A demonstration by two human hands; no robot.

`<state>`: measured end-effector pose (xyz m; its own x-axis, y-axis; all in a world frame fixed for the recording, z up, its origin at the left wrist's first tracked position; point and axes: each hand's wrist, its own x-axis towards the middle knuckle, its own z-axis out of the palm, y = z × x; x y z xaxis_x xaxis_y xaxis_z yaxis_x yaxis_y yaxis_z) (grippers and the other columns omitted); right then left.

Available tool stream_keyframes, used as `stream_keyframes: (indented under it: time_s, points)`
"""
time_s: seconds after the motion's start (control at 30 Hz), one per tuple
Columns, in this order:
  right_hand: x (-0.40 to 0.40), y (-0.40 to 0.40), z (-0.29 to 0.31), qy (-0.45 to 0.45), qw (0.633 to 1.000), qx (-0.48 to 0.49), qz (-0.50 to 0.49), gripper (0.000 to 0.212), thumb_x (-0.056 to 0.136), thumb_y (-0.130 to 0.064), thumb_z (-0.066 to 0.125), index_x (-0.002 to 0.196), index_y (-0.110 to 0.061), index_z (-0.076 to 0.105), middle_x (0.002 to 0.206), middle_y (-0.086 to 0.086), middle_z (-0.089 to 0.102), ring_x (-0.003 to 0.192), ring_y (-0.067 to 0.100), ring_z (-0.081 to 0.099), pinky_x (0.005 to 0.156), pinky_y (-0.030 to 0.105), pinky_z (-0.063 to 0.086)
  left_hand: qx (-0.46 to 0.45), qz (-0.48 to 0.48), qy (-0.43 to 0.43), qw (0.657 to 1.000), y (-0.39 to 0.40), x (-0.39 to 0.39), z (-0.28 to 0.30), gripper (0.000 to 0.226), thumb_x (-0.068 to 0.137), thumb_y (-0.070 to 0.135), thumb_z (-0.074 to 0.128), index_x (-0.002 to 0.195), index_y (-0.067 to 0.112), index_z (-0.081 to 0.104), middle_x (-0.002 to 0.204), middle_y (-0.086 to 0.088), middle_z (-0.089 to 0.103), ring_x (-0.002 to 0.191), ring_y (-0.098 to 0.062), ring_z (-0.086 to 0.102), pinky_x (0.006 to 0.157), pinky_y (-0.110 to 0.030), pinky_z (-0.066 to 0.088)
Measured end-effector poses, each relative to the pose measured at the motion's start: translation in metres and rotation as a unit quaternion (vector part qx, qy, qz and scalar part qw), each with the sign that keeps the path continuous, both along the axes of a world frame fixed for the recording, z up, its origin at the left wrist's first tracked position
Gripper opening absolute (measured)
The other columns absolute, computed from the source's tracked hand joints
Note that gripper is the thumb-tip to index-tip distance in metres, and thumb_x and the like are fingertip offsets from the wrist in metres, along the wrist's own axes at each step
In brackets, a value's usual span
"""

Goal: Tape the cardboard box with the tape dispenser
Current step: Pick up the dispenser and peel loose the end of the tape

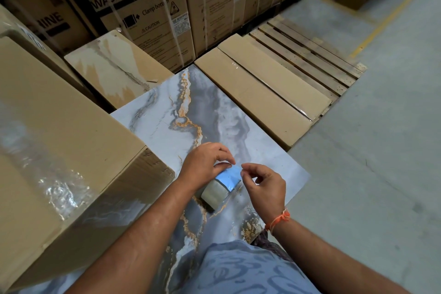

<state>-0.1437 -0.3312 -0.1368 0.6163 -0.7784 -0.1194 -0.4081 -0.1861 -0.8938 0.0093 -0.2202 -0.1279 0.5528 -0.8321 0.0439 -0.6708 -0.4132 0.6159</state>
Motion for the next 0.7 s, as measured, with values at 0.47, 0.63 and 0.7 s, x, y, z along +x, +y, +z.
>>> stream_keyframes:
  time_s: [0.47, 0.63, 0.7]
  points:
    - [-0.012, 0.010, -0.002, 0.086, 0.988, -0.107, 0.074, 0.042, 0.078, -0.010, 0.072, 0.118, -0.022, 0.068, 0.104, -0.003, 0.054, 0.099, 0.015, 0.054, 0.087, 0.020, 0.042, 0.027, -0.055, 0.006, 0.998, 0.007, 0.008, -0.001, 0.013, 0.086, 0.021, 0.079, 0.092, 0.032, 0.081, 0.099, 0.015, 0.074, 0.090, -0.008, 0.065, 0.074, -0.038, 0.056]
    - [-0.012, 0.014, -0.001, 0.150, 0.953, -0.151, 0.215, 0.063, 0.071, -0.015, 0.057, 0.134, -0.020, 0.063, 0.137, 0.004, 0.049, 0.128, 0.022, 0.041, 0.105, 0.026, 0.037, 0.071, -0.073, 0.014, 0.995, 0.007, 0.010, 0.003, 0.014, 0.088, 0.022, 0.076, 0.097, 0.031, 0.081, 0.103, 0.012, 0.074, 0.091, -0.010, 0.066, 0.078, -0.039, 0.056]
    - [-0.013, 0.018, -0.002, 0.159, 0.948, -0.151, 0.231, 0.065, 0.072, -0.017, 0.056, 0.136, -0.022, 0.061, 0.141, 0.004, 0.048, 0.133, 0.024, 0.038, 0.109, 0.030, 0.035, 0.086, -0.076, 0.024, 0.993, 0.009, 0.010, 0.007, 0.016, 0.089, 0.020, 0.073, 0.099, 0.031, 0.081, 0.106, 0.014, 0.073, 0.093, -0.007, 0.066, 0.082, -0.033, 0.055]
